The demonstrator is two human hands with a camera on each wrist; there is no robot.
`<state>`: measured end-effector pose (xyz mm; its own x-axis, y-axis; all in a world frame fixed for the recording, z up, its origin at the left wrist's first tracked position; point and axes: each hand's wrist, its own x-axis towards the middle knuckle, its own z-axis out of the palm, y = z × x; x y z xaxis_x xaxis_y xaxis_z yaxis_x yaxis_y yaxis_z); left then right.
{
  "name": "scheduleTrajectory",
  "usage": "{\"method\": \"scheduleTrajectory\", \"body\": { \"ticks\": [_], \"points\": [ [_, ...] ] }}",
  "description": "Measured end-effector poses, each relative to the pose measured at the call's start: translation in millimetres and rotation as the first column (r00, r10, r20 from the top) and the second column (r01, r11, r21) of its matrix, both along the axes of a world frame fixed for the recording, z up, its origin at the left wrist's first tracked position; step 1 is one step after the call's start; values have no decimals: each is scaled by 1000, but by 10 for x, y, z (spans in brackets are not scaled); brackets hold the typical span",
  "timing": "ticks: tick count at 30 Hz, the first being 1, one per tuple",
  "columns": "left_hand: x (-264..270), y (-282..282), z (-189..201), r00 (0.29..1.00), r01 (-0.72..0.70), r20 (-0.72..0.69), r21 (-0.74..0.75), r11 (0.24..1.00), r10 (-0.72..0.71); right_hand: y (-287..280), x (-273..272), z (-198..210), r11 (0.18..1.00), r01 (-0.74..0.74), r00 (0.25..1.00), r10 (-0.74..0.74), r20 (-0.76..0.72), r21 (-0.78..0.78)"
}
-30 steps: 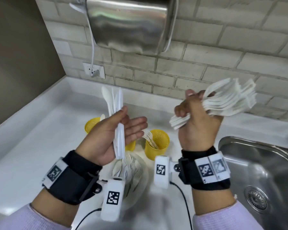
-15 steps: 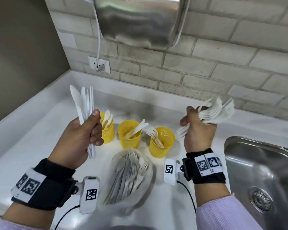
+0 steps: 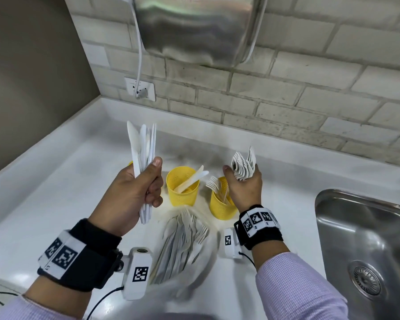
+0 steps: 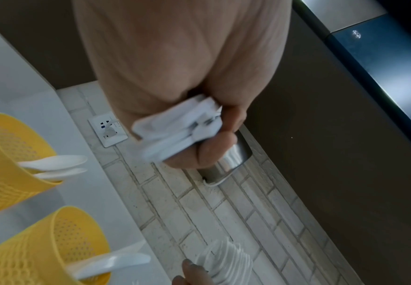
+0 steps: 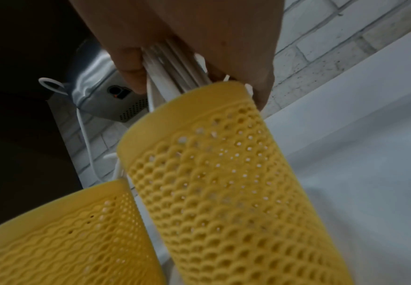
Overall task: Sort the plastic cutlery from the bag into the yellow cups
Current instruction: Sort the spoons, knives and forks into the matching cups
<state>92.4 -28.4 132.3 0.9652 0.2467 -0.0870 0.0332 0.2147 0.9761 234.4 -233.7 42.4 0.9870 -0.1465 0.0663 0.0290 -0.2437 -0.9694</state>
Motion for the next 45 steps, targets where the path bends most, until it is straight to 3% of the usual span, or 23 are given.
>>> {"method": "scheduleTrajectory", "body": {
  "ticks": [7, 16, 25, 29, 32, 35, 37, 41, 45],
  "points": [
    [26, -142, -12, 999, 47, -14, 17, 999, -47, -138, -71, -109, 937, -185, 977, 143, -159, -296],
    [27, -196, -32, 995, 96, -6, 27, 995, -96, -260, -185, -130, 973, -175, 984, 174, -25, -152],
    [12, -298, -25, 982, 188, 6, -34, 982, -188, -188, -301, 430, 994, -96, 980, 84, 181, 58],
    [5, -377, 10, 965, 263, 36, -62, 963, -261, -79, -482, 834, 970, -207, 944, 164, 286, 127],
    [-8, -439, 39, 956, 293, 50, -87, 952, -289, 1, -623, 1047, 922, -369, 892, 316, 322, 118],
    [-19, -486, 95, 946, 322, 56, -104, 941, -318, 86, -700, 1125, 862, -498, 837, 449, 314, 95],
    [-28, -509, 131, 942, 333, 64, -107, 937, -328, 134, -728, 1130, 811, -560, 816, 504, 283, 170],
    [-47, -503, 173, 941, 338, 67, -133, 932, -332, 166, -722, 1120, 773, -572, 818, 515, 255, 274],
    [-51, -505, 168, 940, 341, 70, -117, 933, -335, 168, -710, 1099, 796, -536, 841, 477, 254, 281]
  ]
}}
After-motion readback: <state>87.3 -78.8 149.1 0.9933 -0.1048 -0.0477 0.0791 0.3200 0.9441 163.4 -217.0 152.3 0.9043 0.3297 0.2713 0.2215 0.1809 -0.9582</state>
